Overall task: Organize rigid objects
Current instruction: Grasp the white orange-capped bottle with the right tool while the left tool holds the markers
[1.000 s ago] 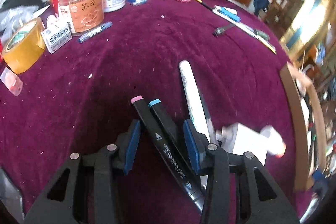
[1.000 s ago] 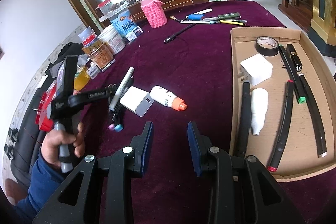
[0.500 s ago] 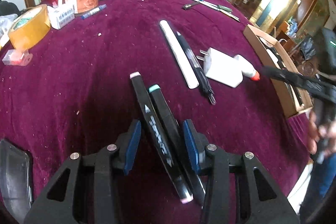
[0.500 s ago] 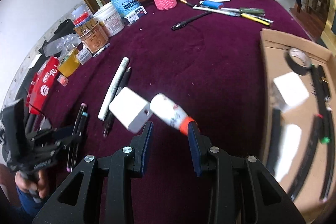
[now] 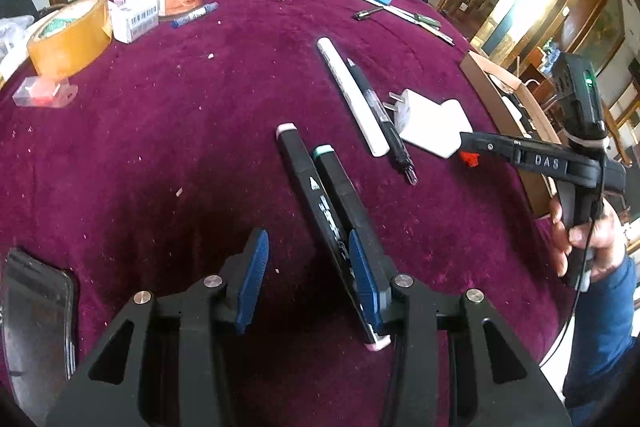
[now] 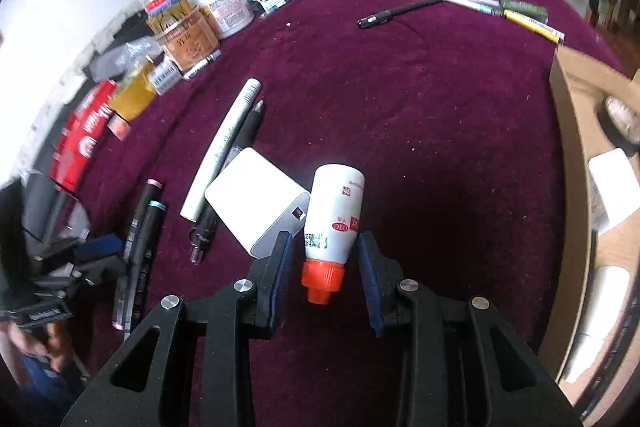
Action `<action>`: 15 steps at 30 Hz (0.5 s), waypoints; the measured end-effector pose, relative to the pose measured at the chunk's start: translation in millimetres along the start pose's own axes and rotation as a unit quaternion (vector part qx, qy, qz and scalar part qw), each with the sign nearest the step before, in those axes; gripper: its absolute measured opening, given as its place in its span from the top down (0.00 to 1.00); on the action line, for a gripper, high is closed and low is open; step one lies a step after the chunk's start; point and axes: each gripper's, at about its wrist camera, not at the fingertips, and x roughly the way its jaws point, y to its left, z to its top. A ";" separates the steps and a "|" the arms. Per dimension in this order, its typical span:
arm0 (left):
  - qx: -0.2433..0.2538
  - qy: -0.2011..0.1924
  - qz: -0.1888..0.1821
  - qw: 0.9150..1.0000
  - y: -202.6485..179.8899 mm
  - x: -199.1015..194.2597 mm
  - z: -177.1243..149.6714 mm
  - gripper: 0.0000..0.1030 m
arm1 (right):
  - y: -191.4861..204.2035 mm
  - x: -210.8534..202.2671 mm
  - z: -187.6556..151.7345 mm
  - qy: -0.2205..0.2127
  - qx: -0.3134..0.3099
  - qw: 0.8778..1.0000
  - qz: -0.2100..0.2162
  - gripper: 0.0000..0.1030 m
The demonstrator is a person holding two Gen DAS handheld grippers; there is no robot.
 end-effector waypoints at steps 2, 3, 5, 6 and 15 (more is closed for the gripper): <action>-0.002 -0.001 0.004 1.000 0.1 1.5 2.2 0.61 | 8.2 -1.6 0.3 -0.014 -0.024 0.999 -0.031 0.71; 0.000 0.000 0.007 1.000 -0.7 3.0 3.3 0.61 | 10.0 -2.3 0.1 -0.020 -0.029 0.999 -0.039 0.71; 0.004 0.006 0.021 1.000 -3.7 8.2 6.1 0.61 | 12.4 -2.0 0.5 -0.029 -0.033 0.998 -0.049 0.71; 0.009 0.008 0.032 0.999 -6.8 11.3 7.1 0.61 | 13.1 -1.0 0.7 -0.032 -0.035 0.998 -0.051 0.71; 0.056 -0.032 0.118 0.991 -26.4 18.5 0.2 0.70 | 5.5 1.0 -6.3 -0.068 -0.035 0.996 -0.036 0.76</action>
